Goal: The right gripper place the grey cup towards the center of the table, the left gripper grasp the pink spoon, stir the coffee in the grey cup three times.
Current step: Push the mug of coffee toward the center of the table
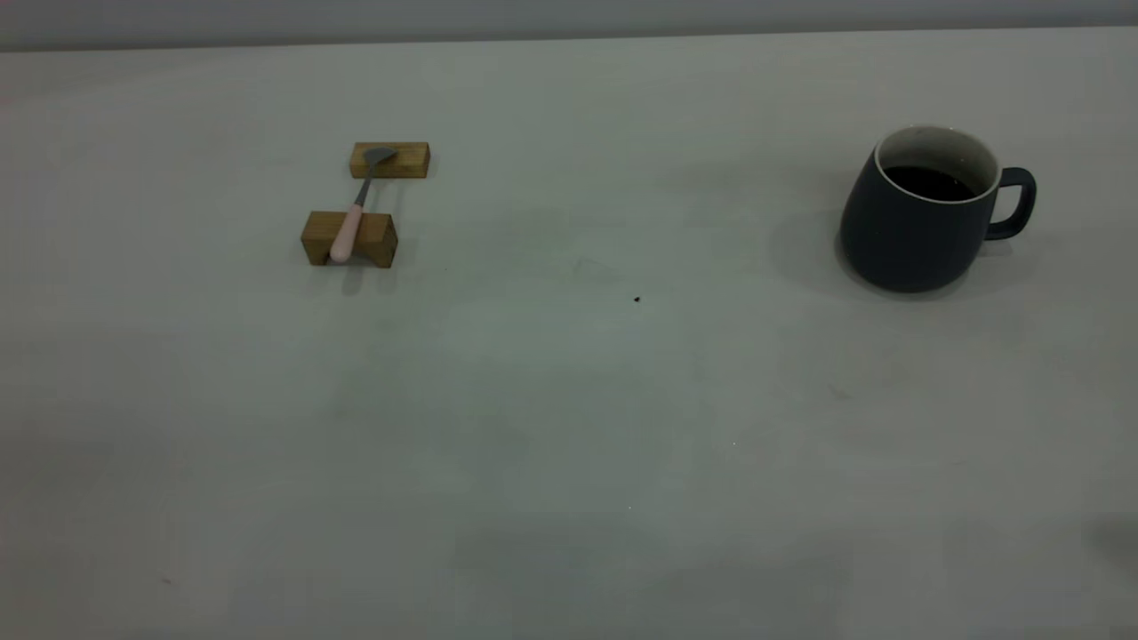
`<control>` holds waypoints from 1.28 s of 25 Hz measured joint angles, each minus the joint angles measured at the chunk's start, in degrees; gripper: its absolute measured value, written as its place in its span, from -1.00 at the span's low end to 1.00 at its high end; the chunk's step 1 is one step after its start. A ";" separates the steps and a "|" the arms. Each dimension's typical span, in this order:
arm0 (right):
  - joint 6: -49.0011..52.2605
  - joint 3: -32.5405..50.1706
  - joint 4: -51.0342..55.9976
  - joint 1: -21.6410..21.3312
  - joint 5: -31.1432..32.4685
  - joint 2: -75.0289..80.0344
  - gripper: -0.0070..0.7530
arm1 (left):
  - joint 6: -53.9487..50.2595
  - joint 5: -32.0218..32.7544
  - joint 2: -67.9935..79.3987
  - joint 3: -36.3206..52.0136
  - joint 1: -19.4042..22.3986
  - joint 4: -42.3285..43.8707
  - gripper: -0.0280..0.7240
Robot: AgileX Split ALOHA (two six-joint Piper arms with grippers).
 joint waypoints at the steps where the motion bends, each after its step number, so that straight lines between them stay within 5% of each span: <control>1: 0.00 -0.12 -0.82 0.00 -1.87 2.83 0.78 | 0.00 0.00 0.00 0.00 0.00 0.00 0.30; 12: -3.30 -4.47 -1.55 0.00 -17.35 35.99 0.83 | 0.00 0.05 0.00 0.00 0.00 0.00 0.30; 22: -30.56 -18.33 2.88 0.00 -24.22 61.94 0.82 | 0.00 0.05 0.00 0.00 0.00 0.00 0.30; 32: -46.79 -26.46 3.47 0.00 -31.05 74.79 0.79 | 0.00 0.14 0.00 0.00 0.00 0.00 0.30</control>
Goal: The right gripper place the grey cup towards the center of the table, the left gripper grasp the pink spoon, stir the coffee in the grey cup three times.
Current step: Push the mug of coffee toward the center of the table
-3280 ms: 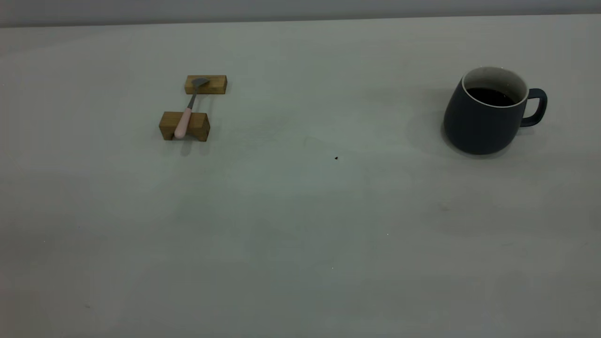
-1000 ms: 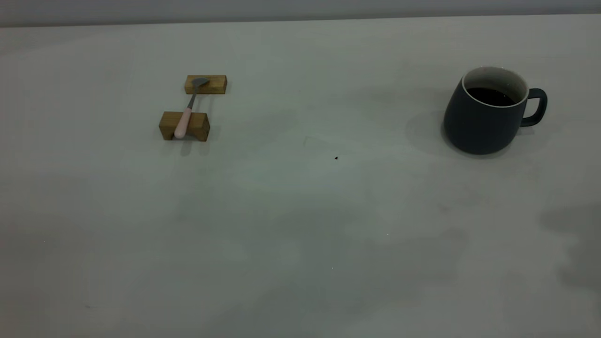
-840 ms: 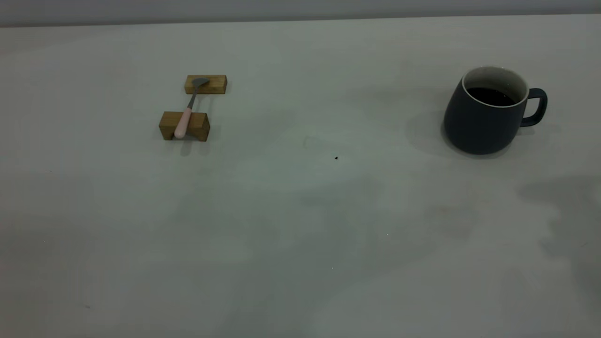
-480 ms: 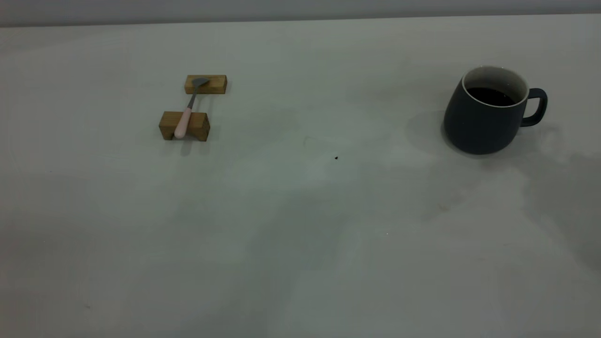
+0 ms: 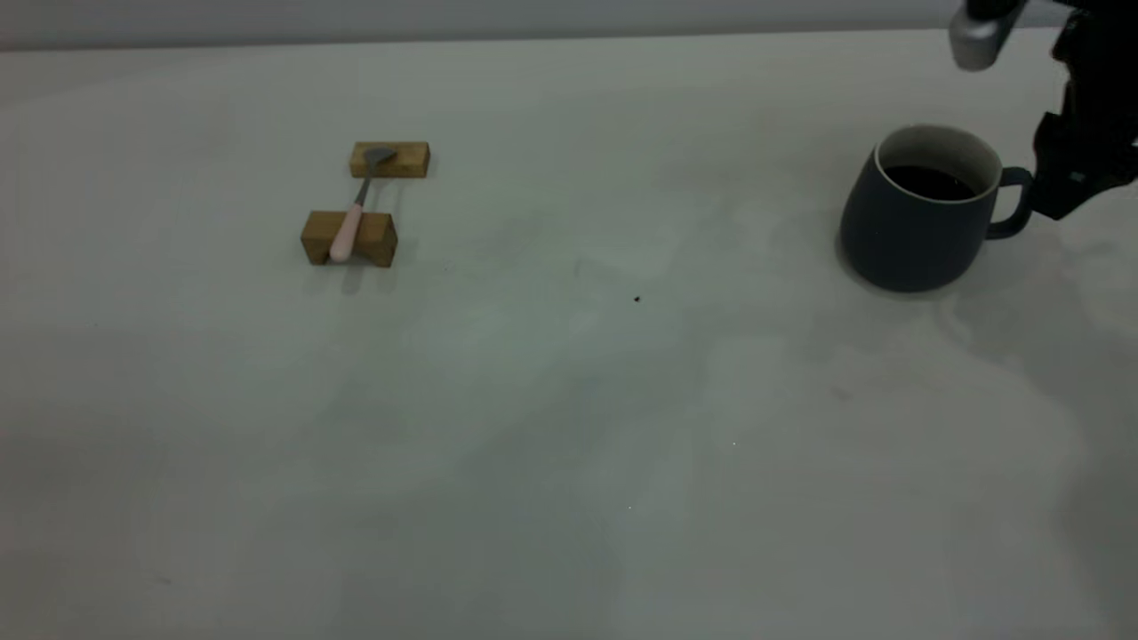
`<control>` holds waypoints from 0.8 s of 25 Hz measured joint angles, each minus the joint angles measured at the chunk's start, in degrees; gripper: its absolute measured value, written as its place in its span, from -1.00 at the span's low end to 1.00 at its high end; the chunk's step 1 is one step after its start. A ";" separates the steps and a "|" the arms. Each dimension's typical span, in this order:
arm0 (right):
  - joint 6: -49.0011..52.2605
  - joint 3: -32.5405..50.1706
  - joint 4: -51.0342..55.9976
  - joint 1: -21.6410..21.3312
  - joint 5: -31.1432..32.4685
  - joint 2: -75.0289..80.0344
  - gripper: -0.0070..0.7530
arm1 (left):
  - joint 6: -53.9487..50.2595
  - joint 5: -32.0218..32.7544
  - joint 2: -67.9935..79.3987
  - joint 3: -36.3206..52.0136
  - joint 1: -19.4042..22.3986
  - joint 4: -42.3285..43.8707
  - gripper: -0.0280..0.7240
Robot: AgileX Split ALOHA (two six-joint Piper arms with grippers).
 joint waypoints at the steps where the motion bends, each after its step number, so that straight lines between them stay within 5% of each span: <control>1: -1.41 -0.93 0.00 0.00 -0.26 1.00 0.79 | 0.00 0.00 0.00 0.00 0.00 0.00 0.30; 11: -9.25 -6.64 1.32 0.34 -0.16 8.54 0.76 | 0.00 0.00 0.00 0.00 0.00 0.00 0.30; 20: -12.04 -6.75 5.92 6.36 0.15 8.86 0.73 | 0.00 0.00 0.00 0.00 0.00 0.00 0.30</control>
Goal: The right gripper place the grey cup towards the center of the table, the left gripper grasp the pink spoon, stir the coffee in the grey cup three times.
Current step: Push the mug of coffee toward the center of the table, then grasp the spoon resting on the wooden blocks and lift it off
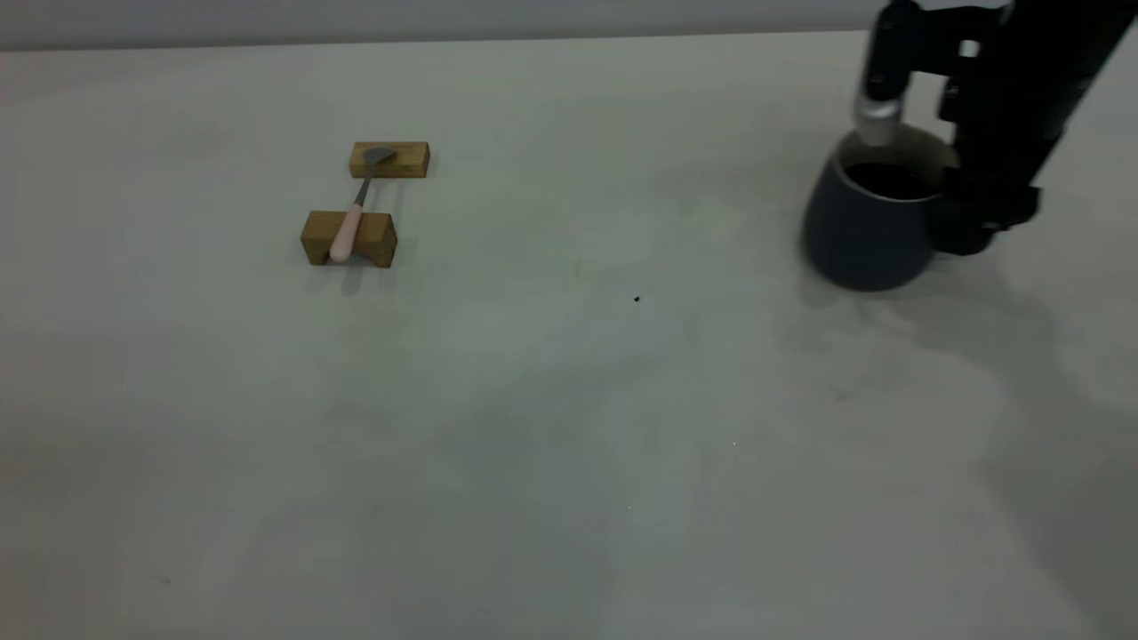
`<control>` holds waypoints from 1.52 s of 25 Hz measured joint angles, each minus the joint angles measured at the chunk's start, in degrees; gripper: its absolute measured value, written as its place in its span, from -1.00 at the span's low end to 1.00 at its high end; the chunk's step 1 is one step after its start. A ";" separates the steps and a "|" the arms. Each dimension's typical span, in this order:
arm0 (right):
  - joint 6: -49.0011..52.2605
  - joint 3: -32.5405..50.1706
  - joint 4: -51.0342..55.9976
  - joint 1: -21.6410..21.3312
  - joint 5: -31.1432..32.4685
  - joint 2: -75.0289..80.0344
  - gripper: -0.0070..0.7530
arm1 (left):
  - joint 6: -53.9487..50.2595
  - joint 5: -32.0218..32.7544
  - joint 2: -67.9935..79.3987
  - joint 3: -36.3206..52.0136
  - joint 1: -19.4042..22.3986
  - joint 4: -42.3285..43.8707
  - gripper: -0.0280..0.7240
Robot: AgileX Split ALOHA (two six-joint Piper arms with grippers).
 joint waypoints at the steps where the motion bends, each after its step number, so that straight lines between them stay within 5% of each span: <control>1: -0.04 0.00 1.32 0.74 -0.06 0.00 0.73 | 0.00 0.00 0.00 0.00 0.00 0.00 0.30; 14: -0.12 0.00 21.98 12.61 -6.22 0.42 0.64 | 0.00 0.00 0.00 0.00 0.00 0.00 0.30; 23: 0.52 0.00 30.19 16.51 -7.54 -0.20 0.61 | 0.00 0.00 0.00 0.00 0.00 0.00 0.30; 28: 2.53 0.00 27.24 14.42 3.07 -9.28 0.58 | 0.00 0.00 0.00 0.00 0.00 0.00 0.30; 38: 24.05 0.00 18.26 6.32 38.16 -35.76 0.57 | 0.00 0.00 0.00 0.00 0.00 0.00 0.30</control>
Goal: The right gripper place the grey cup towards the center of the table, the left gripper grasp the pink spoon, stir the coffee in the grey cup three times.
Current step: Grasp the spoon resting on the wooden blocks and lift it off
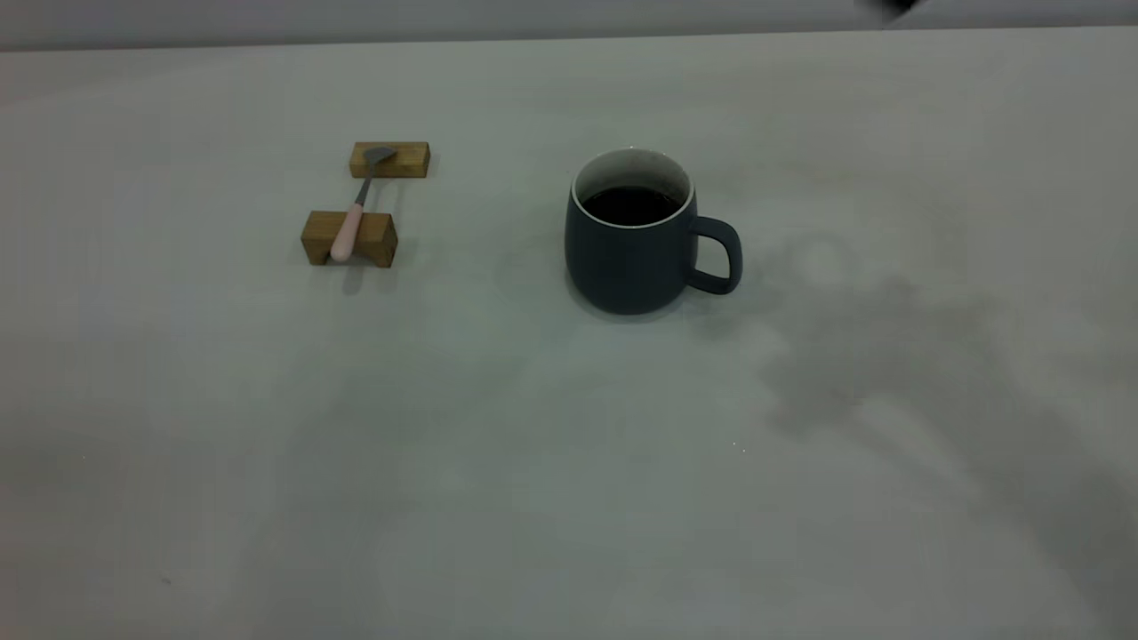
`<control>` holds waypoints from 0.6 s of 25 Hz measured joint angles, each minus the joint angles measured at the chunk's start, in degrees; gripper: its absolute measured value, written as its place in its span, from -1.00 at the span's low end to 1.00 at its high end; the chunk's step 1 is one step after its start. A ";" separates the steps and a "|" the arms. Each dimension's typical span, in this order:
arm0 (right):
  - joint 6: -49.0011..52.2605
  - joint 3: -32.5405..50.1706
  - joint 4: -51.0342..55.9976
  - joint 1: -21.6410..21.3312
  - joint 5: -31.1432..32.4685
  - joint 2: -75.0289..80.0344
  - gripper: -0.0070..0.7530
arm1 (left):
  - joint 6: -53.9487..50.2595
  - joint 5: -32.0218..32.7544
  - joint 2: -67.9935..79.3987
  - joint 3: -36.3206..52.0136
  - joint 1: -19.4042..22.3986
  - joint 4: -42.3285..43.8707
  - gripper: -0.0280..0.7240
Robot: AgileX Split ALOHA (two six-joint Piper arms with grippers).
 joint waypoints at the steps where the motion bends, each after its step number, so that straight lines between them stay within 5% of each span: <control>1: 0.92 0.00 -0.30 -0.98 2.87 -2.56 0.57 | 0.00 0.00 0.00 0.00 0.00 0.00 0.30; 4: 5.40 0.00 -1.48 -2.93 7.88 -8.94 0.57 | 0.00 0.00 0.00 0.00 0.00 0.00 0.30; 15: 17.60 11.72 -10.18 -3.34 9.21 -32.54 0.57 | 0.00 0.00 0.00 0.00 0.00 0.00 0.30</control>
